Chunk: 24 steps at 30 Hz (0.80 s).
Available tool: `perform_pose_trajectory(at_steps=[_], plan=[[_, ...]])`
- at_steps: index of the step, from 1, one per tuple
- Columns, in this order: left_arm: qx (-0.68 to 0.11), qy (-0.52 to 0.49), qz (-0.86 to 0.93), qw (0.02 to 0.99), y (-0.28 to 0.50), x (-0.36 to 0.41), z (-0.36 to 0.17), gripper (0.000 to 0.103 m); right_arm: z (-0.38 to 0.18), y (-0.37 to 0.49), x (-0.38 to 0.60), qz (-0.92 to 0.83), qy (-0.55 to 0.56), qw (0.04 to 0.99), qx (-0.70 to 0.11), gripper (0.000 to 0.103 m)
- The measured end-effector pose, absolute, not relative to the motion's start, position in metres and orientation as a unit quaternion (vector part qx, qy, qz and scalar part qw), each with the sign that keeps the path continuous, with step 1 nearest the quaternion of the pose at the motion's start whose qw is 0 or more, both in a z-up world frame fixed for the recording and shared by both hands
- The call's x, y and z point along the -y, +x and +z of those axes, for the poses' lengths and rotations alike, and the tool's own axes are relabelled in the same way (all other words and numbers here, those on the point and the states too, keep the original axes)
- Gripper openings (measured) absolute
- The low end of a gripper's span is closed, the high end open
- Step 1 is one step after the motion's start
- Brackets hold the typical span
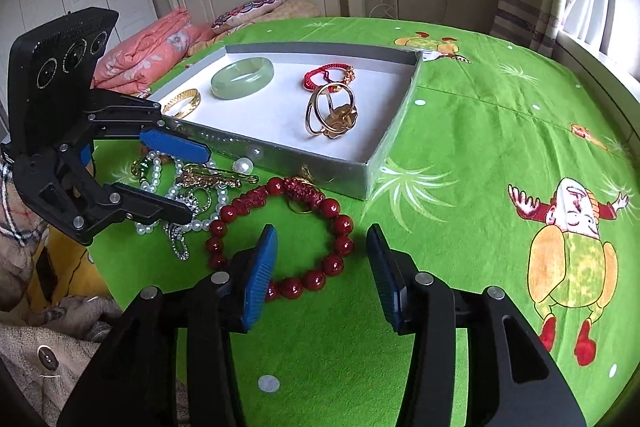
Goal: Organize jewelry
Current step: 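Grasp the gold brooch with the left tool while the right carries the red bead bracelet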
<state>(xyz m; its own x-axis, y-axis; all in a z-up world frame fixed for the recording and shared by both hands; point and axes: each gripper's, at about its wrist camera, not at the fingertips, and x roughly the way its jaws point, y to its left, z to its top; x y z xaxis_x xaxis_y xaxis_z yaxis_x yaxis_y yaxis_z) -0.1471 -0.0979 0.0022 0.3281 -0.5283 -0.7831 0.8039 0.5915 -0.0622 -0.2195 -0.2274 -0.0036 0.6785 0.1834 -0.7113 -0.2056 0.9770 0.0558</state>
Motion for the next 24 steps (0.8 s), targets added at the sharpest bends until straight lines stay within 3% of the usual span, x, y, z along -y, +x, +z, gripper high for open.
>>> perform_pose_trajectory(at_steps=[2,4,5,7,12,24], plan=[[-0.404,0.167,-0.423,0.793,-0.144,0.1,0.003,0.053,-0.004,-0.219,0.221,0.097,-0.034,0.918,-0.383,0.04],[-0.404,0.17,-0.42,0.795,-0.142,0.103,0.003,0.048,-0.005,-0.22,0.218,0.086,-0.051,0.92,-0.378,0.029],[-0.402,0.175,-0.419,0.795,-0.142,0.105,0.003,0.043,-0.005,-0.221,0.219,0.085,-0.053,0.921,-0.376,0.018],[-0.401,0.18,-0.417,0.796,-0.142,0.107,0.004,0.018,-0.005,-0.222,0.221,0.088,-0.054,0.922,-0.374,0.014],[-0.375,0.219,-0.398,0.808,-0.161,0.106,0.004,0.017,0.004,-0.233,0.218,0.073,-0.078,0.937,-0.333,0.013],[-0.318,0.204,-0.374,0.847,-0.181,0.075,0.05,0.017,0.058,-0.254,0.2,0.072,-0.103,0.962,-0.242,0.013]])
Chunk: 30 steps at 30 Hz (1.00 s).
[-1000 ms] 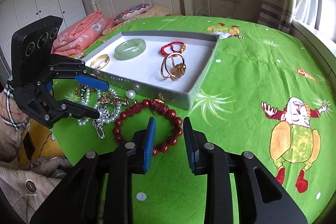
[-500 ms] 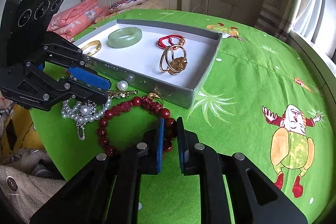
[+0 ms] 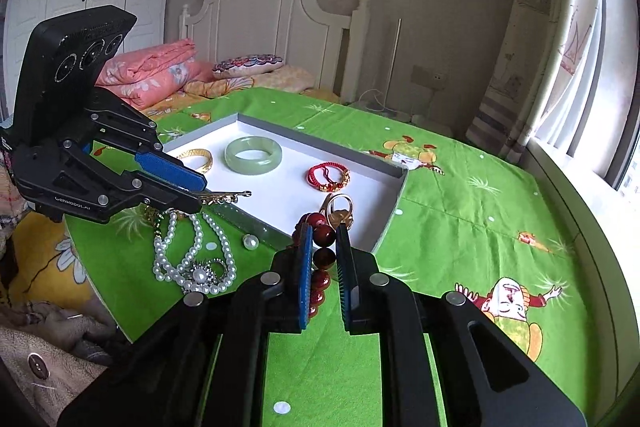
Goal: Organize jewelry
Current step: 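Grasp the gold brooch with the left tool while the right carries the red bead bracelet, then lower the red bracelet and gold brooch into the tray and open both tools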
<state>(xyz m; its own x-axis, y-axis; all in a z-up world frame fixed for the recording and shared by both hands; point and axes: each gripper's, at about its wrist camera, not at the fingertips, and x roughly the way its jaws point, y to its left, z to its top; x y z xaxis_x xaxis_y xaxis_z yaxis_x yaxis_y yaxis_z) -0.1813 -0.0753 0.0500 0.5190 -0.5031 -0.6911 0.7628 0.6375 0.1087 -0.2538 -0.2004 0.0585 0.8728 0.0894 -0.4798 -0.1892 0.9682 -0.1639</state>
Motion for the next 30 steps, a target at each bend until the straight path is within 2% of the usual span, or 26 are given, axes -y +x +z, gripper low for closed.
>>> perform_pose_trajectory(at_steps=[13,30], plan=[[-0.318,0.184,-0.331,0.869,-0.149,0.056,0.061,0.017,0.095,-0.217,0.182,0.087,-0.119,0.967,-0.207,0.013],[-0.362,0.214,-0.288,0.86,-0.113,0.053,0.037,0.017,0.057,-0.117,0.166,0.1,-0.106,0.945,-0.292,0.014]])
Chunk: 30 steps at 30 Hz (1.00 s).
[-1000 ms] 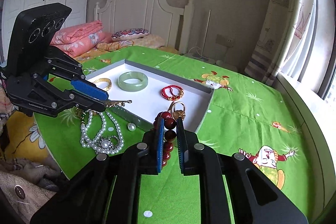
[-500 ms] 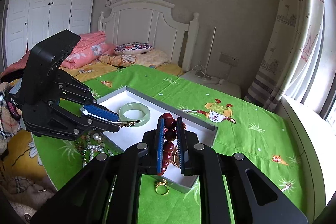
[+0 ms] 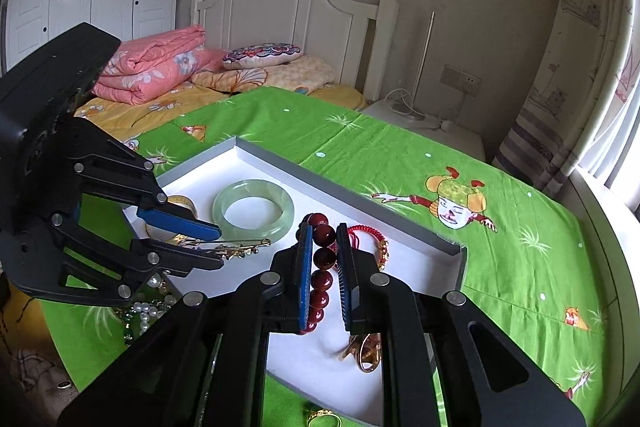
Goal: Organize jewelry
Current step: 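Lower the red bracelet and gold brooch into the tray and open both tools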
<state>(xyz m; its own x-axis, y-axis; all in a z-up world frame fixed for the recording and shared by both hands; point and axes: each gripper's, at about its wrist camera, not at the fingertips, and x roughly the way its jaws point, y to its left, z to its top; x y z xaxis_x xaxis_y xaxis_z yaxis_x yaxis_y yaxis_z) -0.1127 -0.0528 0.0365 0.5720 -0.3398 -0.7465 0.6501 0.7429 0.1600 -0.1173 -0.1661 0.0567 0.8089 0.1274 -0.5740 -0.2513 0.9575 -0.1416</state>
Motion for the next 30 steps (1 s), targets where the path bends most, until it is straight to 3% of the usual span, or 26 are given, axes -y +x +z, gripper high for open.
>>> perform_pose_trajectory(at_steps=[2,5,8,11,13,16,19,30], plan=[[-0.363,0.221,-0.281,0.861,-0.111,0.054,0.035,0.018,0.056,-0.109,0.176,0.093,-0.081,0.945,-0.302,0.016],[-0.362,0.208,-0.279,0.865,-0.106,0.049,0.037,0.022,0.061,-0.111,0.191,0.085,-0.051,0.951,-0.292,0.043],[-0.352,0.192,-0.275,0.874,-0.109,0.04,0.042,0.034,0.069,-0.123,0.202,0.077,-0.04,0.957,-0.278,0.047],[-0.337,0.179,-0.258,0.888,-0.115,0.029,0.051,0.054,0.076,-0.135,0.215,0.07,-0.029,0.961,-0.266,0.048],[-0.322,0.175,-0.234,0.9,-0.12,0.023,0.059,0.077,0.081,-0.143,0.222,0.063,-0.022,0.964,-0.257,0.055],[-0.303,0.164,-0.188,0.92,-0.126,0.009,0.067,0.093,0.088,-0.154,0.229,0.052,-0.015,0.97,-0.238,0.086],[-0.273,0.16,-0.118,0.941,-0.137,-0.004,0.075,0.1,0.094,-0.166,0.233,0.042,-0.01,0.974,-0.223,0.086],[-0.265,-0.004,0.016,0.964,-0.169,-0.08,0.067,0.101,0.087,-0.203,0.242,0.046,0.046,0.975,-0.213,0.086]])
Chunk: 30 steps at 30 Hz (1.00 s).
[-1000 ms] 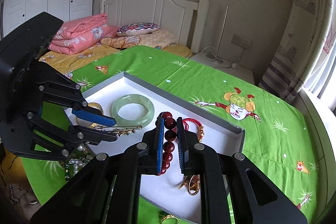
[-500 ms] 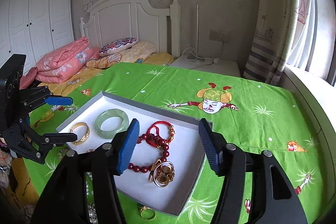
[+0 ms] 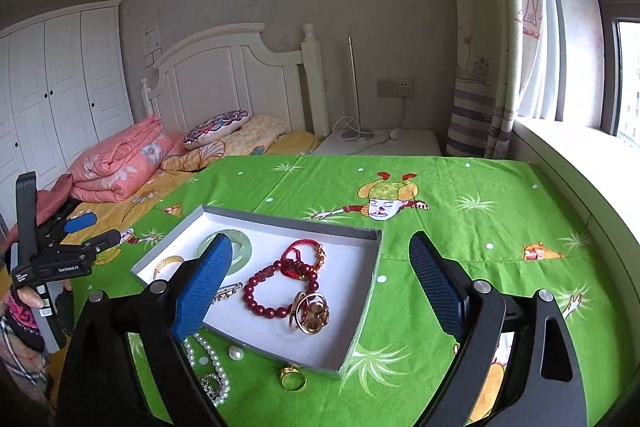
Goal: Organize jewelry
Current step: 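Lower the red bracelet and gold brooch into the tray and open both tools, then lower the right tool onto the silver pearl brooch and grasp it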
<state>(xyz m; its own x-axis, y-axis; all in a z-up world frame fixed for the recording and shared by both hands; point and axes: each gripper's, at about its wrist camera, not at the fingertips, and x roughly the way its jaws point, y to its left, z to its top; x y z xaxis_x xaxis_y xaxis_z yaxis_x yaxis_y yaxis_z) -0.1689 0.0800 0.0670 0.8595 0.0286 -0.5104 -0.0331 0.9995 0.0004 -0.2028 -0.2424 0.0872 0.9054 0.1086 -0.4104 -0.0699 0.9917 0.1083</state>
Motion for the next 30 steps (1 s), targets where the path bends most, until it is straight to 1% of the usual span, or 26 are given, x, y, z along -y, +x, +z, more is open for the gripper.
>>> perform_pose_trajectory(at_steps=[4,8,11,15,18,24,26,27,28,30], plan=[[-0.286,-0.058,0.028,0.956,-0.171,-0.105,0.05,0.101,0.064,-0.21,0.245,0.038,0.053,0.968,-0.241,0.086],[-0.314,-0.081,0.03,0.945,-0.168,-0.118,0.033,0.1,0.047,-0.225,0.247,0.039,0.068,0.966,-0.245,0.086],[-0.306,-0.098,0.029,0.946,-0.17,-0.123,0.032,0.1,0.043,-0.232,0.24,0.048,0.065,0.966,-0.246,0.086],[-0.319,-0.1,0.024,0.942,-0.167,-0.122,0.028,0.1,0.037,-0.238,0.224,0.074,0.051,0.964,-0.249,0.086],[-0.329,-0.103,0.021,0.938,-0.163,-0.121,0.025,0.1,0.034,-0.242,0.201,0.107,0.024,0.962,-0.251,0.086],[-0.339,-0.111,0.022,0.934,-0.159,-0.122,0.023,0.1,0.022,-0.252,0.132,0.184,-0.081,0.943,-0.265,0.086],[-0.337,-0.111,0.022,0.935,-0.16,-0.122,0.023,0.101,0.018,-0.254,0.115,0.2,-0.108,0.936,-0.269,0.081],[-0.335,-0.111,0.022,0.935,-0.16,-0.122,0.023,0.1,0.015,-0.255,0.109,0.201,-0.121,0.933,-0.272,0.075],[-0.334,-0.111,0.022,0.936,-0.161,-0.122,0.023,0.1,0.013,-0.255,0.107,0.2,-0.128,0.931,-0.277,0.066],[-0.331,-0.111,0.021,0.937,-0.162,-0.122,0.024,0.101,0.011,-0.253,0.111,0.2,-0.117,0.929,-0.288,0.058]])
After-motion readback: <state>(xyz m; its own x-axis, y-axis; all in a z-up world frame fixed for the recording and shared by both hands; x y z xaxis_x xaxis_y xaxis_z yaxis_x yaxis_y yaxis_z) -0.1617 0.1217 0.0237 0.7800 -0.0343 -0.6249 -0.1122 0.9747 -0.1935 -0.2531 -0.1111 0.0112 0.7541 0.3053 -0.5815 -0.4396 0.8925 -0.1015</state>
